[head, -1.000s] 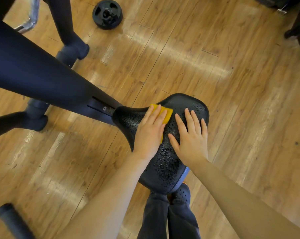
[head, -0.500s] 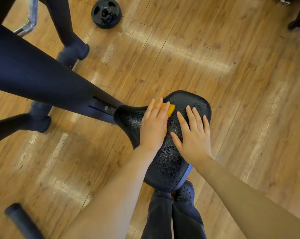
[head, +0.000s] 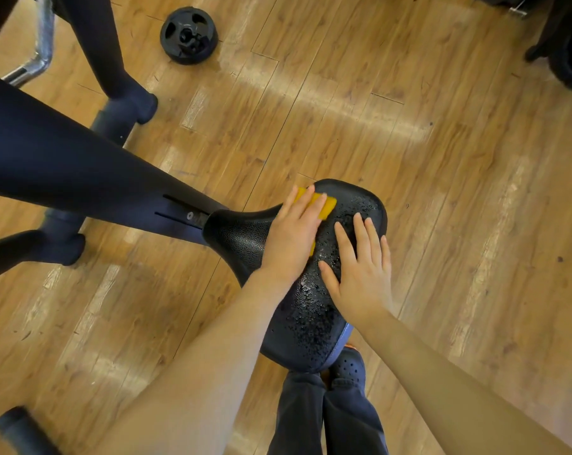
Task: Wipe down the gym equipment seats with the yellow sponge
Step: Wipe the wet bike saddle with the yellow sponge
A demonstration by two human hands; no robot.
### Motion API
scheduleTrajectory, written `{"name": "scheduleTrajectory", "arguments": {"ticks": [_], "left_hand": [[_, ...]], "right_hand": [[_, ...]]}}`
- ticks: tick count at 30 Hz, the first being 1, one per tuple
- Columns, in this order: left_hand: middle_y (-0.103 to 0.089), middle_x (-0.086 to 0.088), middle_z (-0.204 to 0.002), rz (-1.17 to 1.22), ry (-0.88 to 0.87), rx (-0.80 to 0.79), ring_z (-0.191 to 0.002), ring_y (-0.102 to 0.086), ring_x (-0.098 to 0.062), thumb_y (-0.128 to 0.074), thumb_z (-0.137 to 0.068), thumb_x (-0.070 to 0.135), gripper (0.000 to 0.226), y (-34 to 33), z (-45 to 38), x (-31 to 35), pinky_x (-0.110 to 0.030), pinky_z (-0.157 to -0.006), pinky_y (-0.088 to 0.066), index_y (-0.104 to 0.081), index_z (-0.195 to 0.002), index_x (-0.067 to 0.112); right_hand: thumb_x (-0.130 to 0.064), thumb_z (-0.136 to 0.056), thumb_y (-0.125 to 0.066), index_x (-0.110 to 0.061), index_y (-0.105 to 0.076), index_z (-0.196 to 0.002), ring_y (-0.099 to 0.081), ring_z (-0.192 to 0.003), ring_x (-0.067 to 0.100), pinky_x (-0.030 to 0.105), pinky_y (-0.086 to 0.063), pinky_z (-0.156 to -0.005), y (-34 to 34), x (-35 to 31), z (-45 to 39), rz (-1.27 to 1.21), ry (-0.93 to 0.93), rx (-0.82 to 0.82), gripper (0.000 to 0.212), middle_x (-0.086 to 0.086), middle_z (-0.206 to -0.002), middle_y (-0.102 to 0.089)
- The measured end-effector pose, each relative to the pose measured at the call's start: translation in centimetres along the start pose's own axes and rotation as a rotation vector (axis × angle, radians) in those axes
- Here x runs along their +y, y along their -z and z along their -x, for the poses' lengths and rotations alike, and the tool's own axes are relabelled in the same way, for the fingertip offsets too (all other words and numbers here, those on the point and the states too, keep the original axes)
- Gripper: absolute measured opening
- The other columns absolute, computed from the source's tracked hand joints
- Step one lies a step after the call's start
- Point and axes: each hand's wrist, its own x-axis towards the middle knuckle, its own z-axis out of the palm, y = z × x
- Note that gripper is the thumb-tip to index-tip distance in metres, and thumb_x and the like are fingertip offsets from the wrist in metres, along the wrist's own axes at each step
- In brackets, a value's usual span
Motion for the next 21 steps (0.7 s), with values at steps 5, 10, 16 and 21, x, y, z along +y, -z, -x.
{"name": "scheduleTrajectory", "arguments": {"ticks": [5,10,16,21], "left_hand": [[-0.043,-0.009,-0.149,0.038,0.051,-0.046,-0.141,-0.031,-0.031,-0.048,-0.1,0.017,0.04,-0.2,-3.0,0.4,-0.039,-0.111,-0.031,-0.05,-0.139,0.011],[-0.048,-0.008,-0.144,-0.026,-0.013,0.005,-0.14,-0.035,-0.025,-0.051,-0.094,0.019,0.044,0.8,2.4,0.0,-0.031,-0.113,-0.03,-0.053,-0.137,0.01],[-0.048,-0.008,-0.145,-0.064,-0.033,-0.006,-0.14,-0.034,-0.026,-0.061,-0.091,0.012,0.046,0.6,2.9,0.0,-0.032,-0.112,-0.03,-0.053,-0.136,0.01],[-0.042,-0.006,-0.15,-0.024,0.054,-0.081,-0.143,-0.029,-0.026,-0.051,-0.098,0.017,0.043,0.3,-1.4,1.2,-0.039,-0.11,-0.035,-0.048,-0.141,0.014]], "right_hand": [[-0.056,-0.094,-0.03,-0.007,-0.029,-0.149,-0.012,-0.147,0.025,0.048,-0.015,-0.118,0.3,-0.1,0.0,0.041,-0.027,-0.033,0.074,0.012,-0.158,-0.022],[-0.057,-0.093,-0.03,-0.007,-0.029,-0.149,-0.013,-0.147,0.024,0.046,-0.017,-0.118,0.7,0.0,-0.1,0.052,-0.023,-0.056,0.075,0.011,-0.158,-0.023],[-0.056,-0.092,-0.029,-0.007,-0.028,-0.149,-0.014,-0.147,0.025,0.046,-0.017,-0.118,1.1,-0.2,-0.1,0.056,-0.027,-0.078,0.075,0.011,-0.158,-0.022],[-0.057,-0.092,-0.028,-0.006,-0.029,-0.149,-0.014,-0.147,0.025,0.048,-0.021,-0.117,1.0,-0.1,-0.2,0.064,-0.031,-0.095,0.076,0.011,-0.158,-0.022]]}}
